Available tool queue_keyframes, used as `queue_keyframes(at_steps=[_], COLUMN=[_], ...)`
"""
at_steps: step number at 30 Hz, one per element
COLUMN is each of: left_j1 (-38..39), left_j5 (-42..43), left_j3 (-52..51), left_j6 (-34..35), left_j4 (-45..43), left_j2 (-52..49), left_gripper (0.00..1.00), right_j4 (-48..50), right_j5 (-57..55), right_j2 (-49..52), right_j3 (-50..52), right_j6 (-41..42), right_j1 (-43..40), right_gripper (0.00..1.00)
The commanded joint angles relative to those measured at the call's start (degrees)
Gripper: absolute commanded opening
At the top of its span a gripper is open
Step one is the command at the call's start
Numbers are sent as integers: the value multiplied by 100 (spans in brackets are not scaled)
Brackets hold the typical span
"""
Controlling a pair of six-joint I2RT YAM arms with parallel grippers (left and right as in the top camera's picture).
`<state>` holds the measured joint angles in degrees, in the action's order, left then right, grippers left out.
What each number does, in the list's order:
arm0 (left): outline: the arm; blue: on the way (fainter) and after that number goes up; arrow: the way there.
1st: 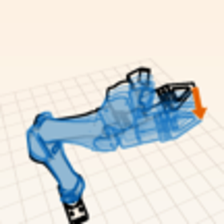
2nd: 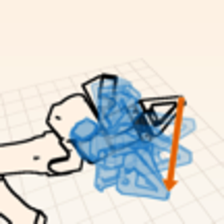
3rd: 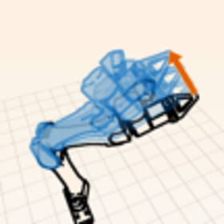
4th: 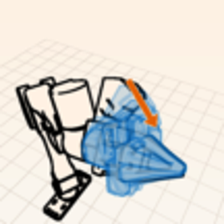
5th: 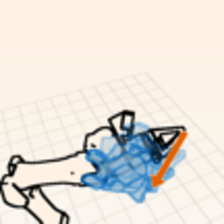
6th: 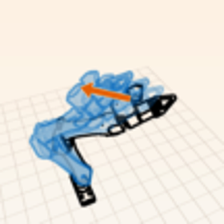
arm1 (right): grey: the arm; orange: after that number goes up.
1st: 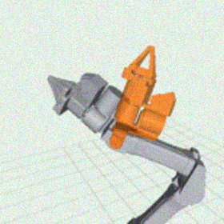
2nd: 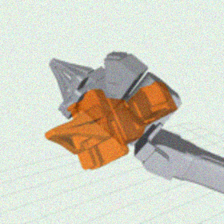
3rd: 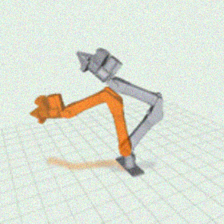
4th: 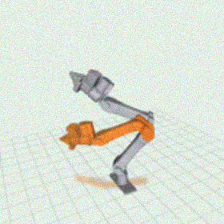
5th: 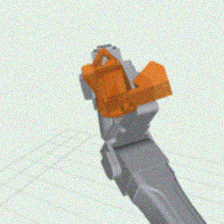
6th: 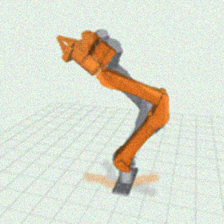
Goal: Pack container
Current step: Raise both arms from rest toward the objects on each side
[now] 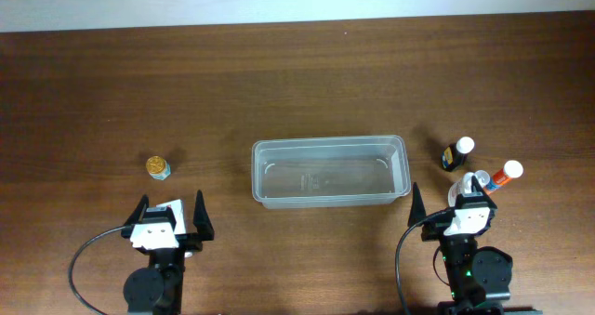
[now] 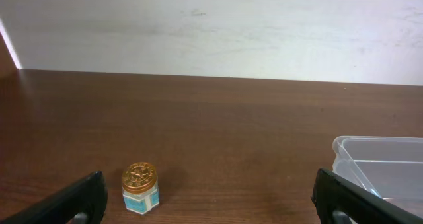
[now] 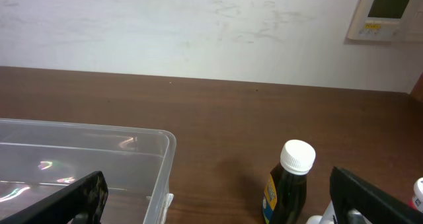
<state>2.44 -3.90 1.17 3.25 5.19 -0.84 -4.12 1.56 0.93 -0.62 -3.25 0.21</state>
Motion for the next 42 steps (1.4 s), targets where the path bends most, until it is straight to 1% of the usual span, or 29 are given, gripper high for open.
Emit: queue_keyframes(at_steps=[1,33,37,38,39,42], left_j1=[-37,-37,-37,-35,-37,-37], left_j5=[-42,-17,-17,-17,-22,-20], left_j3=[-15,-15,-15,-15,-11,258], left_j6=[-24,-24,-20,-20,-22,42], left_j4=[4,4,4,0,0,297], left_j2=[39,37,39,39,39,-7], left_gripper=[99,99,99,99,99,99], right_j4=[-20,-20,-15,-17,-15,-304], right_j5=[15,15,37,33,35,35], right_j2=[-20,-20,-20,-20,-20,-13], right_j3=[31,31,31,31,22,-264], right_j6=[7,7,107,262,621,717], right_j1=[-22,-22,-22,-22,-22,-22], right_gripper=[98,98,98,99,98,98])
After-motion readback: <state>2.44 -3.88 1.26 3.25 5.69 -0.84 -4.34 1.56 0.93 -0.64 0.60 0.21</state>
